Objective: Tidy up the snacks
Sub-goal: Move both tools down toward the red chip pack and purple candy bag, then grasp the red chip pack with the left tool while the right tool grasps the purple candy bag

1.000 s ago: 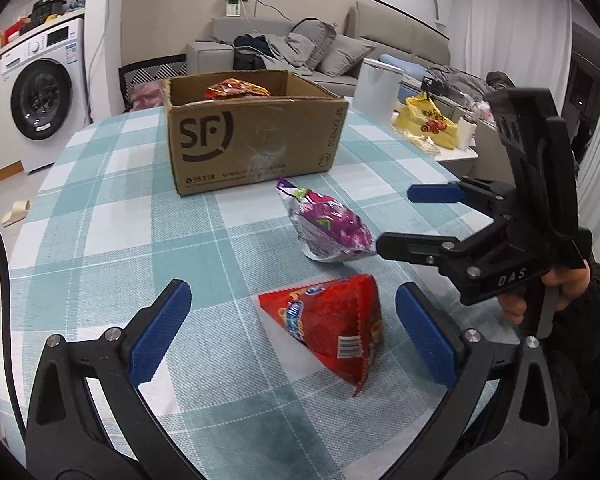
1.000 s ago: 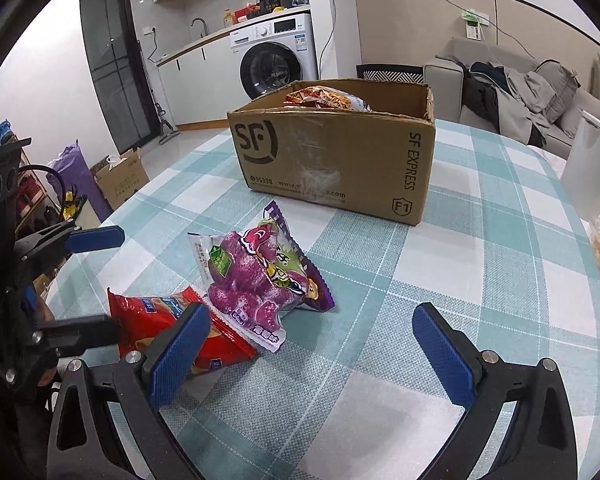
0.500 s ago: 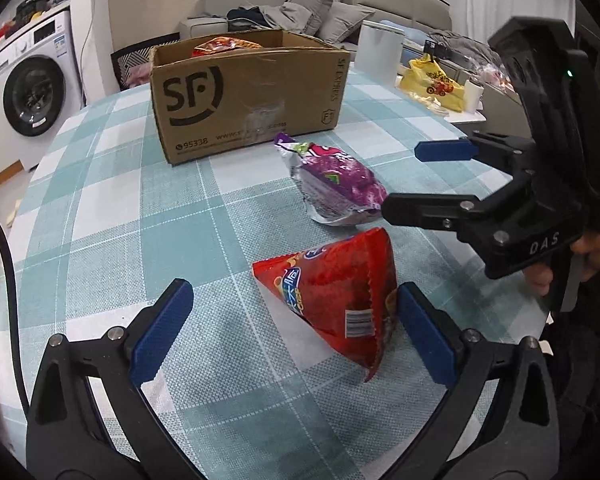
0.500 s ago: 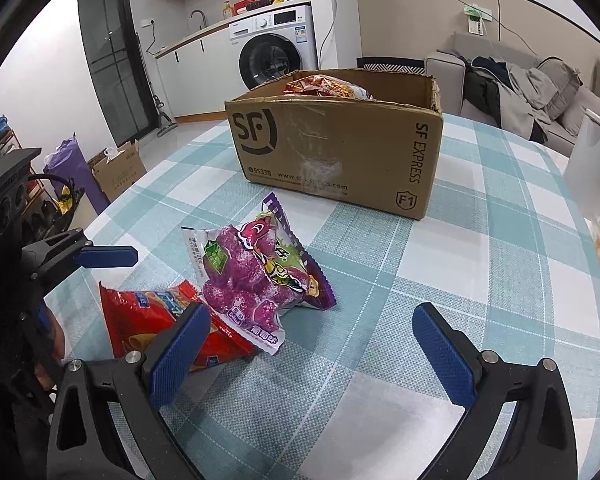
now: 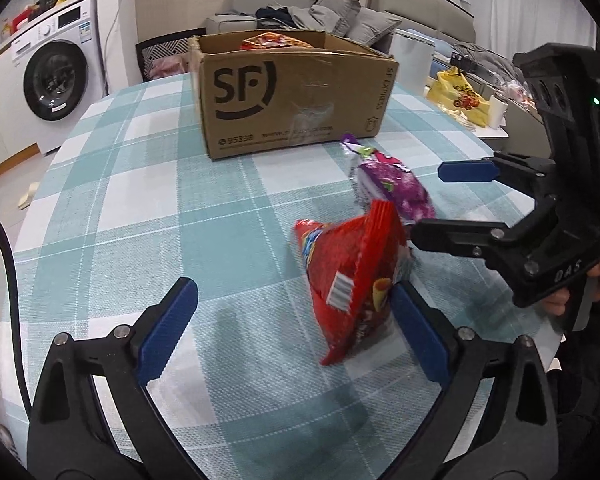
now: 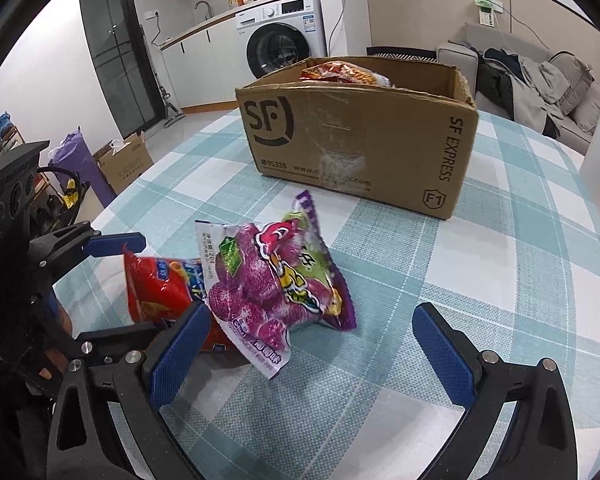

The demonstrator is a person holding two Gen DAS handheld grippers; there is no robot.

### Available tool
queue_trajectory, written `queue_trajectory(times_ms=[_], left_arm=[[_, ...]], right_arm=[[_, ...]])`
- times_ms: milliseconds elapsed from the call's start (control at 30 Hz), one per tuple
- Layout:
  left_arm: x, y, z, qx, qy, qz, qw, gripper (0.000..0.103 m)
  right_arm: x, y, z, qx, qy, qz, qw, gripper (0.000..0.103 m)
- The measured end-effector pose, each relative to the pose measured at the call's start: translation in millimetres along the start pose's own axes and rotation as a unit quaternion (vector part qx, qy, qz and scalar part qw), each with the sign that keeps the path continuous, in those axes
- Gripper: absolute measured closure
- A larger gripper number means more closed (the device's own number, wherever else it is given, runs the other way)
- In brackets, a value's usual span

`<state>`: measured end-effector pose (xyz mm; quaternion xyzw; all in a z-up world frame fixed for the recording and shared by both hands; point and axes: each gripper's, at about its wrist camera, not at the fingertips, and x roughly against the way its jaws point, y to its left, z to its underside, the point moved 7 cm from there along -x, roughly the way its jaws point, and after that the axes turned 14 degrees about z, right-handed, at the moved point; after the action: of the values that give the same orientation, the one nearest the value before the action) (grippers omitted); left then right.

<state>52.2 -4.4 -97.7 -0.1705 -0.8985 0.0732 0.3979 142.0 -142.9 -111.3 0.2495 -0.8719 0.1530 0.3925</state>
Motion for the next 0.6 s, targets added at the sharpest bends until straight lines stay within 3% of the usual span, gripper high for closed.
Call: queue_trajectory(times_ms=[333,600], left_arm=[[1,41,0,0.065,-0.005,-0.047,0.9968,0.006],[1,38,-1,0.066,-0.01,-0.033,0.9972,0.006]], right_arm=[[-17,11,-9,0.0,0.012,-0.004,1.0,0.0],[-27,12,-15,-0.015,0.022,-0.027,0.999,0.0]])
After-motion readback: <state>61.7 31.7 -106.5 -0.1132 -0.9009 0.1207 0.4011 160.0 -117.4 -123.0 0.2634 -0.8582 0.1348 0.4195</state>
